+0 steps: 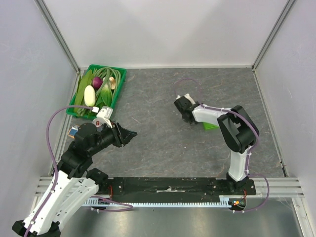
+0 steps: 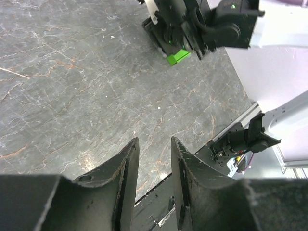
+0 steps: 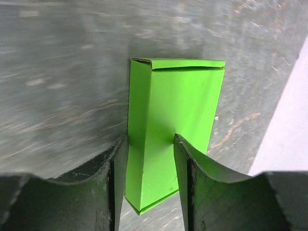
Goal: Fold the paper box
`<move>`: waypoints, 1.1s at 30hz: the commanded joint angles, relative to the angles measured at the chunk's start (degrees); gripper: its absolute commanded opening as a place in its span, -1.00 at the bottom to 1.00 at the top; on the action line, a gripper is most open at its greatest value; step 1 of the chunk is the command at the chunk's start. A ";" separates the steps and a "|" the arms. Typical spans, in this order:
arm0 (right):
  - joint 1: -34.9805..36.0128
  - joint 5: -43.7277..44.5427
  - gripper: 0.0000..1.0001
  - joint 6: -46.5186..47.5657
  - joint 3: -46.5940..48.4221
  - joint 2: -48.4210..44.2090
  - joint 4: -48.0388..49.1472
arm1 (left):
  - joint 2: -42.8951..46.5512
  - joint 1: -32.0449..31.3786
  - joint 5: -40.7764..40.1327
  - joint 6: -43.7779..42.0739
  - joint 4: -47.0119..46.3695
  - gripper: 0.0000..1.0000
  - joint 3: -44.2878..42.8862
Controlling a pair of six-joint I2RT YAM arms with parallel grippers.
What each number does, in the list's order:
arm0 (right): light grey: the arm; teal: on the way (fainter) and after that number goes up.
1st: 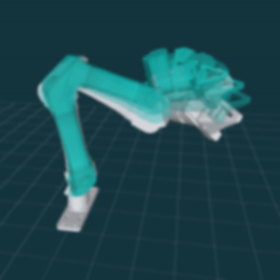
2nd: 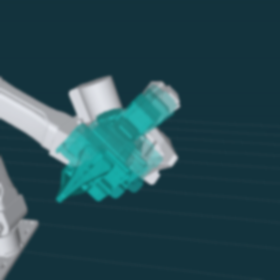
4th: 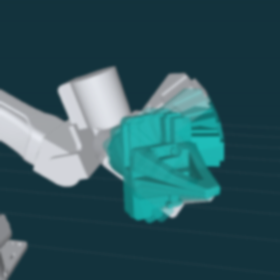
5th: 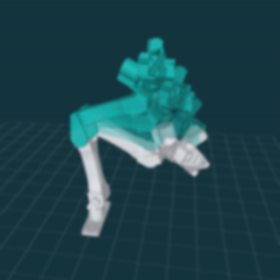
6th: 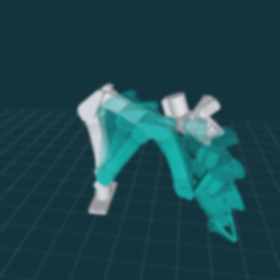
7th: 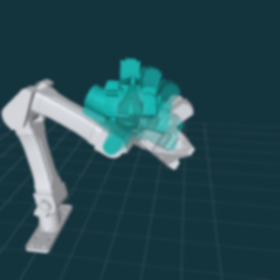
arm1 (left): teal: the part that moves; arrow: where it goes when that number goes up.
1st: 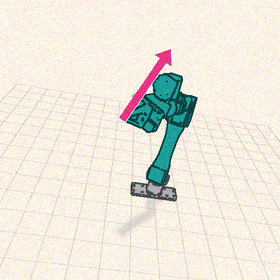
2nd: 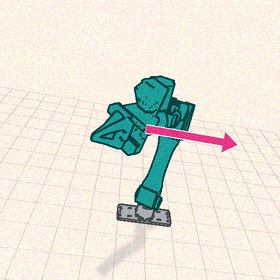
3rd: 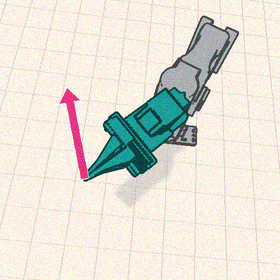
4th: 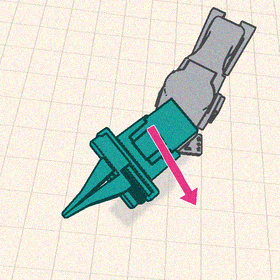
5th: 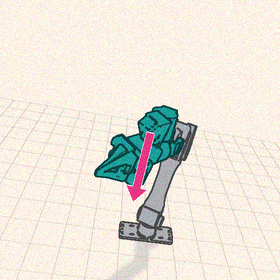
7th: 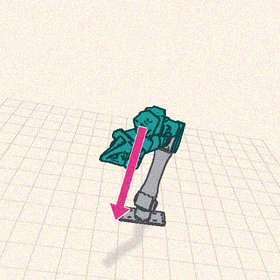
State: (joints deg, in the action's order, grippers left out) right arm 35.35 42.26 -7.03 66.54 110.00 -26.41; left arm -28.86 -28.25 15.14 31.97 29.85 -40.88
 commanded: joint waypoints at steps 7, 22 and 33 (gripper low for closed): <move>-15.74 3.35 -0.08 16.07 -0.89 0.92 6.98 | -0.67 -1.71 7.02 -4.98 -4.62 -0.22 -0.95; -29.37 3.88 -0.07 24.86 5.25 8.83 14.81 | -2.43 -6.64 6.66 -4.98 -4.27 -0.22 -0.78; -32.45 3.70 -0.07 25.83 17.29 17.53 14.38 | -4.36 -6.73 5.52 -5.51 -3.39 -0.22 -0.60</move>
State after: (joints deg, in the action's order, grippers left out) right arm 3.66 48.51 18.13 79.94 124.46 -12.64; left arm -32.80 -34.63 20.03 28.91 27.38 -40.86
